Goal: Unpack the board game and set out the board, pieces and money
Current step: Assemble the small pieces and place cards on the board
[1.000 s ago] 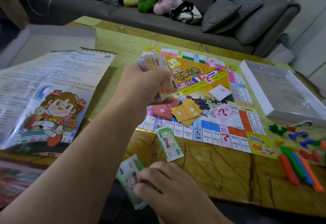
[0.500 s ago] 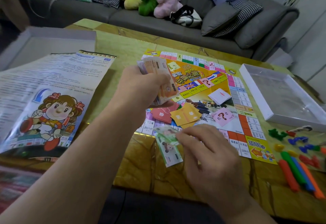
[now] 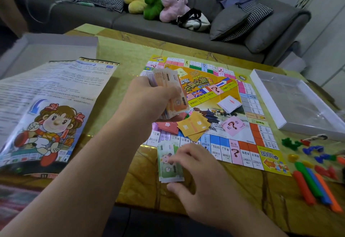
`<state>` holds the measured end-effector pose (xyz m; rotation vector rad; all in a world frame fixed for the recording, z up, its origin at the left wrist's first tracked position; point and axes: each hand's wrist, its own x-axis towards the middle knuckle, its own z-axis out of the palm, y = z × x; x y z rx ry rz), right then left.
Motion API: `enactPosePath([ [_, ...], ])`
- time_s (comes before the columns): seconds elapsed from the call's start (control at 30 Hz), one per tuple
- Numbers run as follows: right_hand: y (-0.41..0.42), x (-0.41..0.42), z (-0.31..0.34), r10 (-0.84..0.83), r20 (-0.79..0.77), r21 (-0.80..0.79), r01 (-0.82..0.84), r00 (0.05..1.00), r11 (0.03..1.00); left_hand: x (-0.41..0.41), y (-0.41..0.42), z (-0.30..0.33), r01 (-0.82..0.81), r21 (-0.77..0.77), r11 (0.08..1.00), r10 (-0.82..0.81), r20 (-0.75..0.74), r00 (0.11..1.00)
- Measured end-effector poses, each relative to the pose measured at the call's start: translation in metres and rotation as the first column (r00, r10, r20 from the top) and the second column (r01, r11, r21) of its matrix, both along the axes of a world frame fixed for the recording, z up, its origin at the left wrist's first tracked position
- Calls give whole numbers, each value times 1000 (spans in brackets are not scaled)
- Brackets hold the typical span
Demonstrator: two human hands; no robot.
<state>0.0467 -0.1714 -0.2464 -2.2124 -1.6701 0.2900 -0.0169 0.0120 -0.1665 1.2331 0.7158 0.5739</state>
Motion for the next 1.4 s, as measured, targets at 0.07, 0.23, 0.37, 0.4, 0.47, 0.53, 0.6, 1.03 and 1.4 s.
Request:
enactPosePath([
  [0.07, 7, 11, 11, 2, -104, -98, -13, 995, 995, 0, 0, -1, 8, 9, 1000, -8, 0, 1000],
  [0.23, 25, 27, 22, 55, -111, -296, -86, 992, 951, 0, 2, -2, 14, 14, 1000, -14, -9, 1000],
  [0.37, 25, 28, 20, 61, -67, -264, -77, 996, 962, 1, 2, -3, 26, -3, 1000, -26, -12, 1000],
  [0.4, 25, 26, 20, 61, -72, -270, -78, 996, 960, 1, 1, -2, 30, -6, 1000, -30, -14, 999],
  [0.47, 20, 26, 21, 32, -91, -272, -56, 995, 961, 0, 0, -2, 52, -28, 998, -53, -15, 998],
  [0.53, 12, 34, 30, -61, -157, -231, 24, 986, 973, 0, -4, -3, 110, -59, 992, -111, -12, 994],
  [0.6, 2, 49, 44, -151, -269, -99, 128, 951, 987, 0, -8, -5, 204, -75, 976, -204, 3, 979],
  [1.03, -21, 79, 56, -98, -820, 282, 547, 564, 788, 13, -57, -9, 495, -177, 850, -487, 91, 869],
  [1.4, -33, 83, 57, -52, -896, 210, 524, 441, 826, 19, -71, -9, 428, -50, 903, -425, 59, 903],
])
